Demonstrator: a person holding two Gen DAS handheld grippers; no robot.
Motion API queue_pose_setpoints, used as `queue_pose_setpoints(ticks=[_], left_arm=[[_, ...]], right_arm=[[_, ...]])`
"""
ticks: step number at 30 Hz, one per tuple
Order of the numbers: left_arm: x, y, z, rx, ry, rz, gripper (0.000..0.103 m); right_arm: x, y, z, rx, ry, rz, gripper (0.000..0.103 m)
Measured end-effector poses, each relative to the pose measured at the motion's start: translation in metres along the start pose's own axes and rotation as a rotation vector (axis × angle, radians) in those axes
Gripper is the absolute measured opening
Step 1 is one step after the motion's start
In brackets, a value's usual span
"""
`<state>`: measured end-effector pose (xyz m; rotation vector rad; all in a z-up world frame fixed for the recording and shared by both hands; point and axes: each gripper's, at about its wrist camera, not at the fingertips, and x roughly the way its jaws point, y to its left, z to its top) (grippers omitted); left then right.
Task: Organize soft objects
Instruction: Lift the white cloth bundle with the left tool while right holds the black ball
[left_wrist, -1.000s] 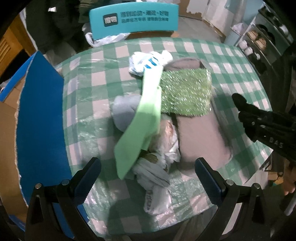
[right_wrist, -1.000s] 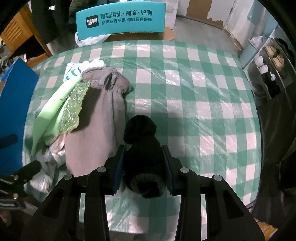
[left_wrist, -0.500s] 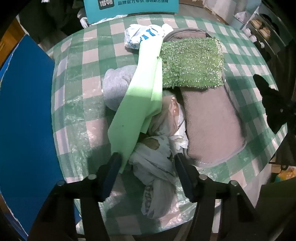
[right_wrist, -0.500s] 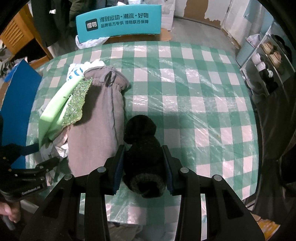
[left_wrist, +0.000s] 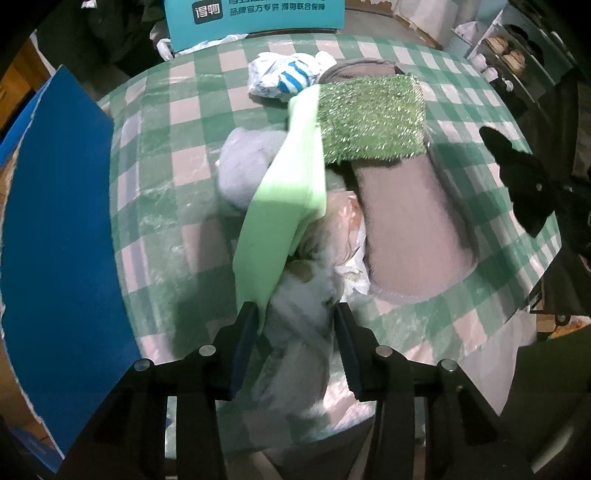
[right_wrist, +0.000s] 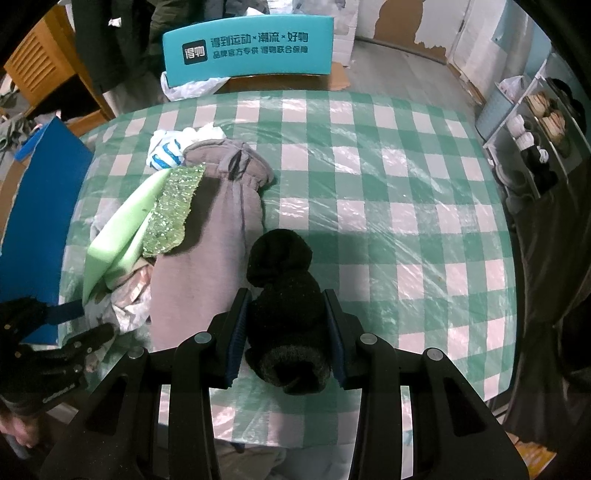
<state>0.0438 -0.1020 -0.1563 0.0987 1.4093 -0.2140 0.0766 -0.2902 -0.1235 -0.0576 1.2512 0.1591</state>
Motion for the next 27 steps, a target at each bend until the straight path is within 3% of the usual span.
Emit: queue_pose_setpoints(ticks=[5, 7, 11, 13, 27], left_arm=[[-0.004, 0.012, -0.008, 0.005, 0.002, 0.022, 0.047], [-0.005, 0.014, -0.010, 0.005, -0.001, 0.045, 0.059], [-0.014, 0.014, -0.013, 0.016, -0.030, 0.057, 0.065], [-0.018, 0.011, -0.011, 0.019, -0.050, 0.051, 0.074], [-0.023, -0.025, 0.001, 0.130, -0.102, 0.011, 0.075]], right_arm=[[-0.002, 0.008, 0.002, -0.013, -0.004, 0.004, 0.037], [-0.003, 0.010, 0.003, -0.017, -0.007, 0.006, 0.037], [-0.005, 0.014, 0.003, -0.022, -0.012, 0.008, 0.037], [-0.006, 0.014, 0.002, -0.023, -0.014, 0.008, 0.037], [-0.020, 0.008, -0.009, 0.000, -0.037, 0.026, 0.037]])
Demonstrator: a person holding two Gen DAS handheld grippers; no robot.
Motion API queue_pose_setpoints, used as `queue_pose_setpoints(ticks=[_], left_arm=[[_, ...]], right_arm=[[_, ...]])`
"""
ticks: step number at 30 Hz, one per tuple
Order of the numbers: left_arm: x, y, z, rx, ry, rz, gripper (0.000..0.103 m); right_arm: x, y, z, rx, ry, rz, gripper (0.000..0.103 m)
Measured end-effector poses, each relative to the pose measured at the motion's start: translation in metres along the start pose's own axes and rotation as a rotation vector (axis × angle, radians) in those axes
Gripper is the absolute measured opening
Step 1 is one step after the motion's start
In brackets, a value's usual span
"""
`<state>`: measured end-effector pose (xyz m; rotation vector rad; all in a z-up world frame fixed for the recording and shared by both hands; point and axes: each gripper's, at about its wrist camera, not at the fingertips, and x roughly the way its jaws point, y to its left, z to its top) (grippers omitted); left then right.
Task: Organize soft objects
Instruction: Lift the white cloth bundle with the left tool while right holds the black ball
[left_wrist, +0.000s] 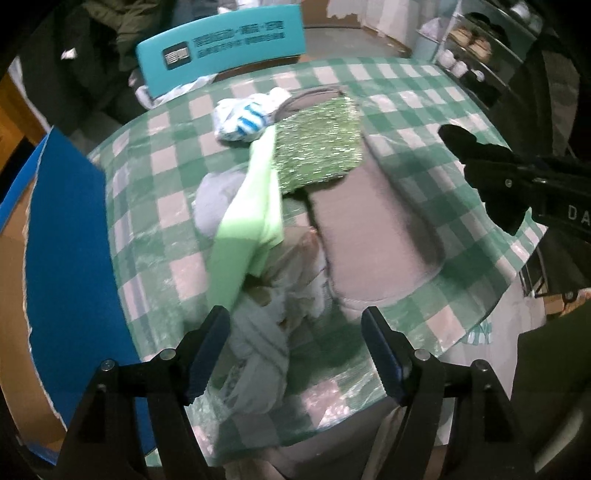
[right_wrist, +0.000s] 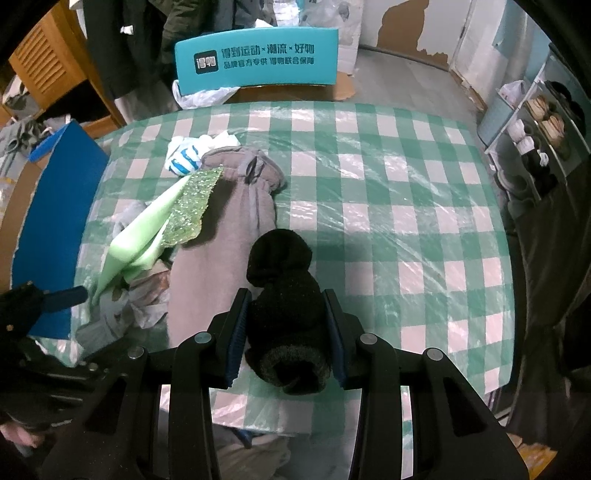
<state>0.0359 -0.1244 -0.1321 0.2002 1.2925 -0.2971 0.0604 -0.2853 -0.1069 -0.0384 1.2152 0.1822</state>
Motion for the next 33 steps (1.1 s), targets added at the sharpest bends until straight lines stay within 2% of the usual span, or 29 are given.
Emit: queue_pose_setpoints(ticks=[17, 20, 22, 27, 33], left_arm=[[0.040, 0.015, 0.004, -0.026, 0.095, -0.009, 0.075], [0.043, 0.014, 0.003, -0.020, 0.099, 0.000, 0.065], [0.044, 0.014, 0.002, -0.018, 0.104, -0.002, 0.050], [0.039, 0.016, -0.002, -0.020, 0.092, -0.012, 0.042], [0.021, 0.019, -0.002, -0.026, 0.061, -0.018, 0.041]], right_arm=[[-0.003, 0.008, 0.000, -0.016, -0.002, 0.036, 0.037], [-0.004, 0.008, 0.000, -0.016, -0.002, 0.037, 0.037], [-0.004, 0.009, 0.000, -0.017, -0.004, 0.038, 0.037], [-0.006, 0.012, 0.000, -0.020, -0.007, 0.041, 0.037], [-0.007, 0.013, 0.000, -0.021, -0.008, 0.041, 0.037]])
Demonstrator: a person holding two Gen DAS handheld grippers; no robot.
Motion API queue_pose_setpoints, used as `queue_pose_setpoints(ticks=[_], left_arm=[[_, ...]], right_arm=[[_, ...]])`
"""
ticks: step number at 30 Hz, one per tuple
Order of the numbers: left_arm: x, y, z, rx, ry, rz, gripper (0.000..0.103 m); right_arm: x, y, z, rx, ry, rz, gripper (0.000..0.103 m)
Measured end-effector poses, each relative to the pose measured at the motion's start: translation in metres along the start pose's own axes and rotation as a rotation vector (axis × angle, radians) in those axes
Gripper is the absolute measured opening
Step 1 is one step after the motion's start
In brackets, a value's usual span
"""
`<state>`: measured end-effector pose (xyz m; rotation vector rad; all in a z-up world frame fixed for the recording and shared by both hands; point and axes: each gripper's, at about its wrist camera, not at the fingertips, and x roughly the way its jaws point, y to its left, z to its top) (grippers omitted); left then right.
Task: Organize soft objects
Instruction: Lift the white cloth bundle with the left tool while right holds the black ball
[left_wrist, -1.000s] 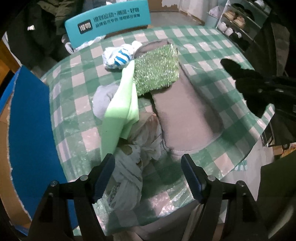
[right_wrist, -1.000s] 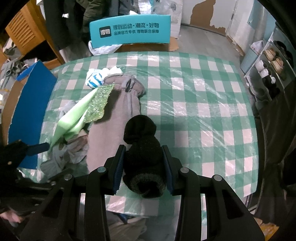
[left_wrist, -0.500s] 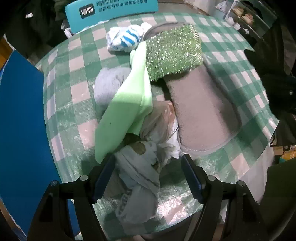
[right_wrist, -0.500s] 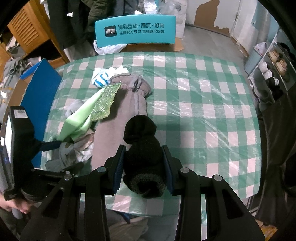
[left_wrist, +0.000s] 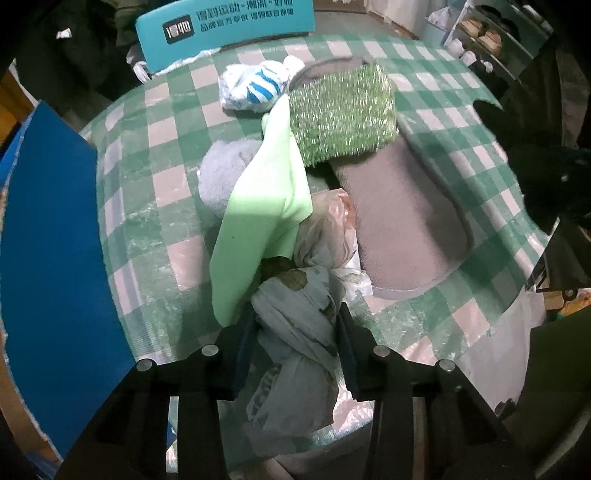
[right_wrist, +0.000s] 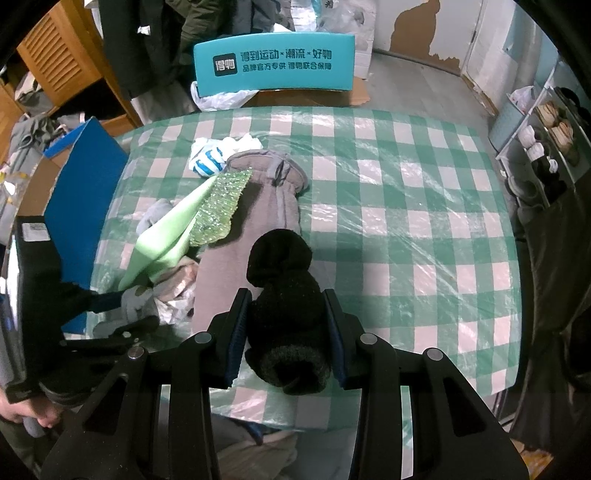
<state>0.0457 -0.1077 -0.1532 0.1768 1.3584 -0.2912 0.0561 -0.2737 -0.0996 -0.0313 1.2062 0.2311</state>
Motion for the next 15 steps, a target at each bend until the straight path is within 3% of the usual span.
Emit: queue_pose_setpoints(ticks=[15], left_arm=[[-0.055, 0.017, 0.002, -0.052, -0.134, -0.067, 0.041]], right_arm=[[-0.010, 0.009, 0.003, -0.012, -0.022, 0.011, 0.037]])
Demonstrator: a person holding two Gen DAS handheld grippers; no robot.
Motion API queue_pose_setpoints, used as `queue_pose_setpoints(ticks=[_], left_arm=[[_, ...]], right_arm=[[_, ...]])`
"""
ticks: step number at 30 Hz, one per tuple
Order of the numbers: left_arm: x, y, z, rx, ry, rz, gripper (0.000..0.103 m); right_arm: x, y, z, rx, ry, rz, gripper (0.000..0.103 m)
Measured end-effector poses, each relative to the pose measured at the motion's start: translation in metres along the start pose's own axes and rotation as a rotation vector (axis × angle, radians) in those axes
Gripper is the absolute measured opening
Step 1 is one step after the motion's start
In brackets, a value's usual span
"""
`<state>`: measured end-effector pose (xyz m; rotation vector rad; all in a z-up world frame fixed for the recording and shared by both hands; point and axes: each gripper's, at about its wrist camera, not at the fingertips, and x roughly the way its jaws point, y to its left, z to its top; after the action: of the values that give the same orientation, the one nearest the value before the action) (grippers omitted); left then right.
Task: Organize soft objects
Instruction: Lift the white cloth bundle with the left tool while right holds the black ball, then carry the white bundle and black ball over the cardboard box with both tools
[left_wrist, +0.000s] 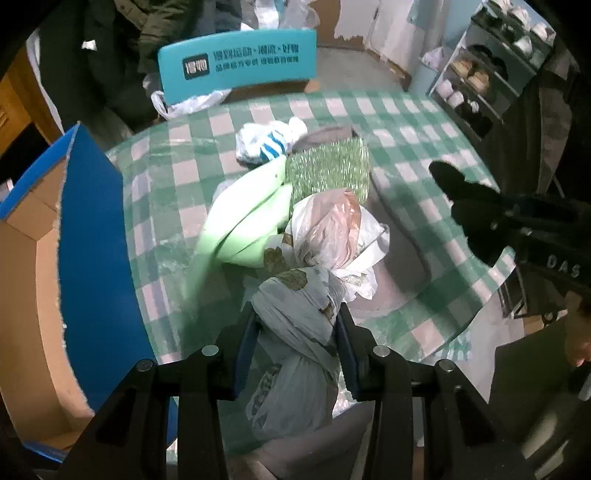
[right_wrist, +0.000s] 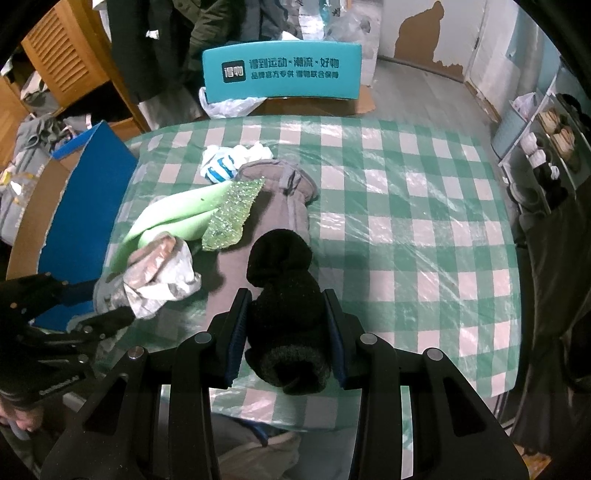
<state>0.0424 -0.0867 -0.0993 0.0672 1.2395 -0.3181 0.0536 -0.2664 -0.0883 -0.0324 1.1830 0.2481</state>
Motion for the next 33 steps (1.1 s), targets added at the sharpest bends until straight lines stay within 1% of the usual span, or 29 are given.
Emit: queue_pose_setpoints(ticks=[11, 18, 33], left_arm=[[-0.032, 0.007, 0.006, -0.037, -0.092, -0.030, 0.041], [-0.049, 0.007, 0.010, -0.041, -0.138, -0.042, 0.041], [-0.074, 0.019, 0.011, -0.067, -0.219, -0.006, 0.041]], right_arm=[[-0.013, 0.009, 0.005, -0.013, -0.039, 0.026, 0.037], [-0.022, 0.015, 0.007, -0.022, -0.061, 0.043, 0.037], [-0.043, 0.040, 0.014, -0.063, -0.110, 0.072, 0.037]])
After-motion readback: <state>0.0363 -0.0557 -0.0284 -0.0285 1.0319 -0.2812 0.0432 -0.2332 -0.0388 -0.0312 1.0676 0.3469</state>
